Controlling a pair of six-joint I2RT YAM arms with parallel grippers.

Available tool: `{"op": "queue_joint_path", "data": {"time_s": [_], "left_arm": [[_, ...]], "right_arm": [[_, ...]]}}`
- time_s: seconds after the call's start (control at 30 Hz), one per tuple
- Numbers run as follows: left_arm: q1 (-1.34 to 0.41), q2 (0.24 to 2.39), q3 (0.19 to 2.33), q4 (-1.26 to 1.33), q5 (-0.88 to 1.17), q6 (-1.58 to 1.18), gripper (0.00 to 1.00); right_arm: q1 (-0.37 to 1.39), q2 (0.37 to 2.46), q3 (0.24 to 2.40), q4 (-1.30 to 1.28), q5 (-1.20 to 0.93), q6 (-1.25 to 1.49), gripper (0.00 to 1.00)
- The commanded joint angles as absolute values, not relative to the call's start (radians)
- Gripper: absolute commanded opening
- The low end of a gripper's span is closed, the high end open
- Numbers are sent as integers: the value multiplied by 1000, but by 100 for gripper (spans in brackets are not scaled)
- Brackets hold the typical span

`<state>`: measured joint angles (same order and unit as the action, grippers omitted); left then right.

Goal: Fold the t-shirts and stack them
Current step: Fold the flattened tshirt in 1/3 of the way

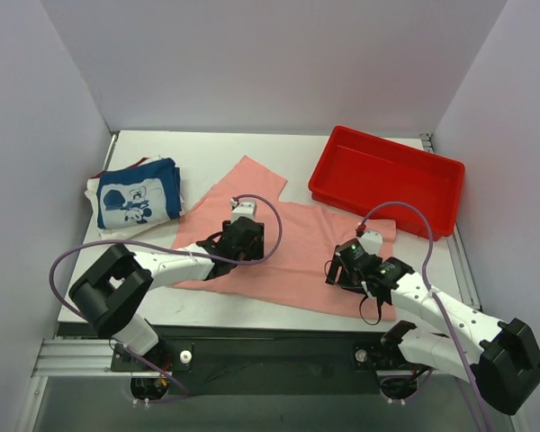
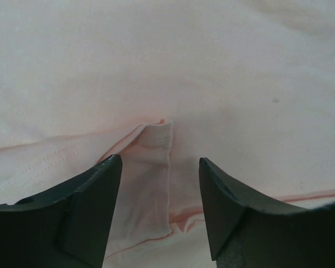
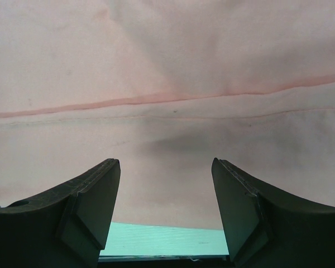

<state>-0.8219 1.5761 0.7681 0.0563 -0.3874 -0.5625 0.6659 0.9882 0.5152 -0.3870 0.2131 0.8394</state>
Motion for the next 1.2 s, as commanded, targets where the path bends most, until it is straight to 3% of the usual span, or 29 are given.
{"op": "queue_joint_path", "data": {"time_s": [0.0,0.3,0.53,0.87,1.17], "left_arm": [[-818,1513,792,84,-394,-560,70],[-737,1211,635,-69,-466,-578,76],[-496,1146,531,-118,-333,-586,64],[-486,1229,511,-120,-304,-617,44],[-486,1238,520,-150,-321,-624,41]], "right_arm": [[680,1000,554,-385,230,827,68],[701,1051,569,-341,212,816,67],[729,1120,598,-305,196,807,67],[752,1158,607,-287,186,802,67],[756,1155,603,-285,187,807,67]]}}
